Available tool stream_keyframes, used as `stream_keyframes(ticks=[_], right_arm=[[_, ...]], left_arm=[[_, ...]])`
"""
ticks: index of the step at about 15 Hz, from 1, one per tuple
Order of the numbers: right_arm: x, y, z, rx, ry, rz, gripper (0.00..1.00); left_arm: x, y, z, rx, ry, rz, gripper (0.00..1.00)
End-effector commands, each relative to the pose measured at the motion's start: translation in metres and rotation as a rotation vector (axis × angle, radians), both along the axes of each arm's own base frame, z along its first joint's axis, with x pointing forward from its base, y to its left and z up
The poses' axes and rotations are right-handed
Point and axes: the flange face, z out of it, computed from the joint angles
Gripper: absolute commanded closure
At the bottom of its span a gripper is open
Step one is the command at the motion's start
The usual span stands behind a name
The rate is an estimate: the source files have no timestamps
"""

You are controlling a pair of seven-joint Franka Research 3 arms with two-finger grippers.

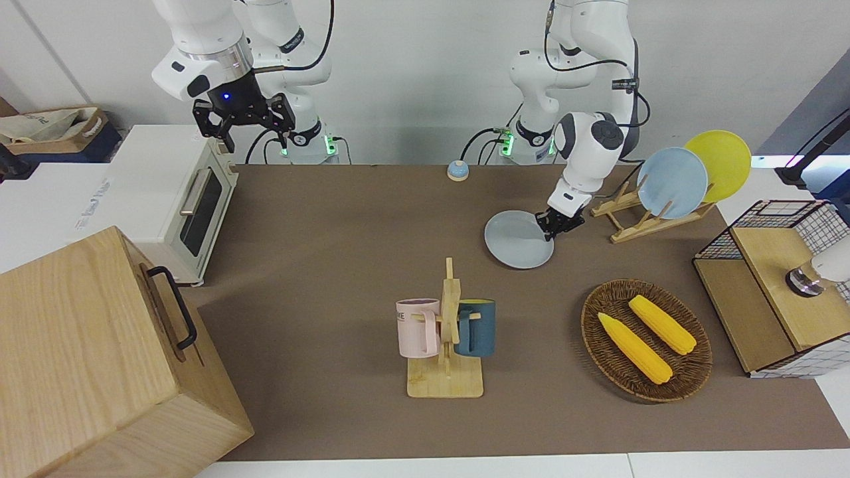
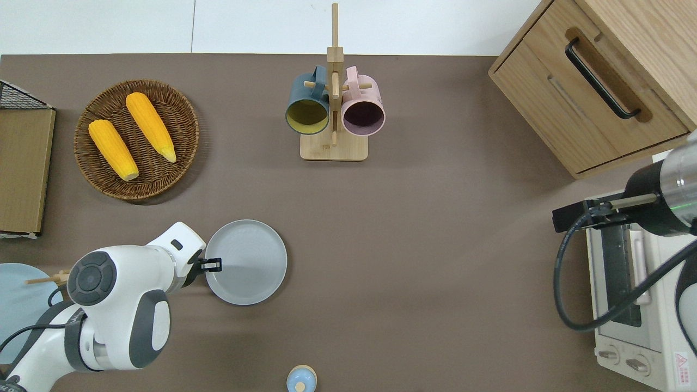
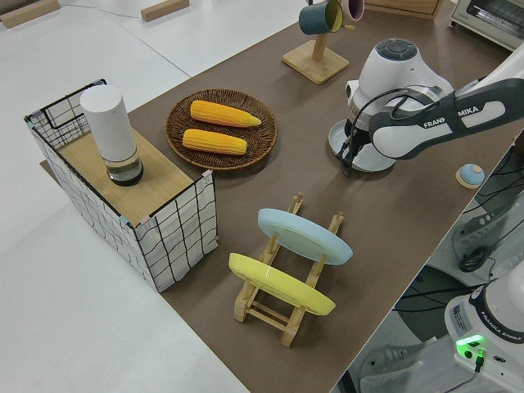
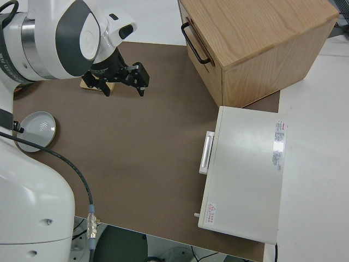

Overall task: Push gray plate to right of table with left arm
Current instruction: 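Push the gray plate with the left gripper across the table toward the toaster oven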

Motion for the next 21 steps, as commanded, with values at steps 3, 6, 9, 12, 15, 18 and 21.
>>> stream_keyframes(ticks=[3,6,9,12,15,18,21], right_arm=[[-0.003,-0.003,0.003,0.007,0.006,-0.005,0.017],[-0.004,-0.002,0.003,0.008,0.006,-0.003,0.017],[-0.004,-0.002,0.003,0.007,0.004,-0.003,0.017],[-0.004,-0.002,0.003,0.007,0.006,-0.002,0.017],[-0.004,-0.002,0.003,0.007,0.006,-0.002,0.017],[-0.004,-0.002,0.003,0.007,0.004,-0.002,0.017],[-0.004,-0.002,0.003,0.007,0.006,-0.002,0.017]], left_arm=[[-0.010,-0.082,-0.020,-0.079,-0.009,0.061,1.00],[-0.014,-0.149,-0.025,-0.095,-0.015,0.078,1.00],[-0.016,-0.205,-0.027,-0.113,-0.005,0.103,1.00],[-0.018,-0.277,-0.020,-0.153,-0.002,0.152,1.00],[-0.026,-0.344,-0.019,-0.183,0.004,0.192,1.00],[-0.029,-0.391,-0.012,-0.199,-0.009,0.234,1.00],[-0.040,-0.428,-0.013,-0.209,-0.013,0.254,1.00]])
